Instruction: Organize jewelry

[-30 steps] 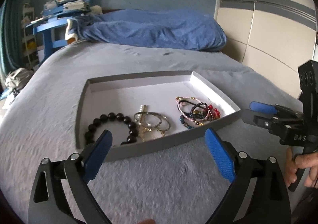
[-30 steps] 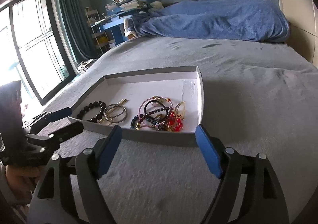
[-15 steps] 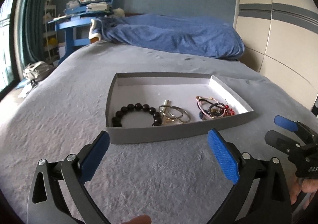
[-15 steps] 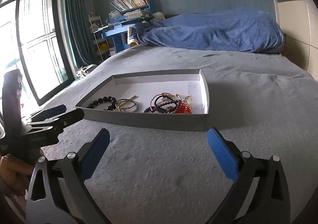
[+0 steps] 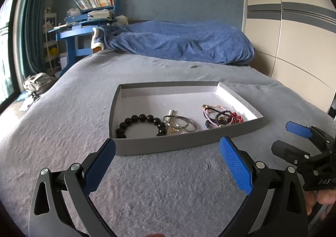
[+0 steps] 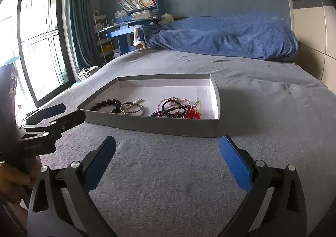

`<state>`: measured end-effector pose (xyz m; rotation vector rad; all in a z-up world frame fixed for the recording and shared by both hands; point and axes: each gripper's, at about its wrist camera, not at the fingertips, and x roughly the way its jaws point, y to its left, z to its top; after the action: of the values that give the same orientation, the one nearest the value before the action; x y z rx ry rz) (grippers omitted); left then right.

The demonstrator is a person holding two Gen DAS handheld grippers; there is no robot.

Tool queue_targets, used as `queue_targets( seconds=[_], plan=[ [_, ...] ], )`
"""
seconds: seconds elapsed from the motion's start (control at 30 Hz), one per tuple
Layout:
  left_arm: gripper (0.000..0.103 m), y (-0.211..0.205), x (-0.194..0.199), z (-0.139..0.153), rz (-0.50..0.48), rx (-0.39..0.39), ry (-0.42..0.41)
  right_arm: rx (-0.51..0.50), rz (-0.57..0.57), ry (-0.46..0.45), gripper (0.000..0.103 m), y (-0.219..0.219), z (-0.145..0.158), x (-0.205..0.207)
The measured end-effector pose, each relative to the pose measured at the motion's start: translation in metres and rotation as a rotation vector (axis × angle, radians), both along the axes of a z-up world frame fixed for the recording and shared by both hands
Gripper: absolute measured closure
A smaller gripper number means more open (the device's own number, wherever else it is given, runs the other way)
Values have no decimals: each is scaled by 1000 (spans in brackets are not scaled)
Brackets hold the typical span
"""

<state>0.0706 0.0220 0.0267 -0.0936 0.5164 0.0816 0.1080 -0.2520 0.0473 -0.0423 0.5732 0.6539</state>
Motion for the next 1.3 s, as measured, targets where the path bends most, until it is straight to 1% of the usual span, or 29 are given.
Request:
queue_targets(
  seconds=[0.4, 1.3],
  plan=[
    [5, 0, 0, 0, -1, 0, 1, -3, -3, -8, 6, 1, 0, -3],
    [5, 0, 0, -1, -2, -6, 6, -7, -4, 5, 5, 0, -2, -2]
  ],
)
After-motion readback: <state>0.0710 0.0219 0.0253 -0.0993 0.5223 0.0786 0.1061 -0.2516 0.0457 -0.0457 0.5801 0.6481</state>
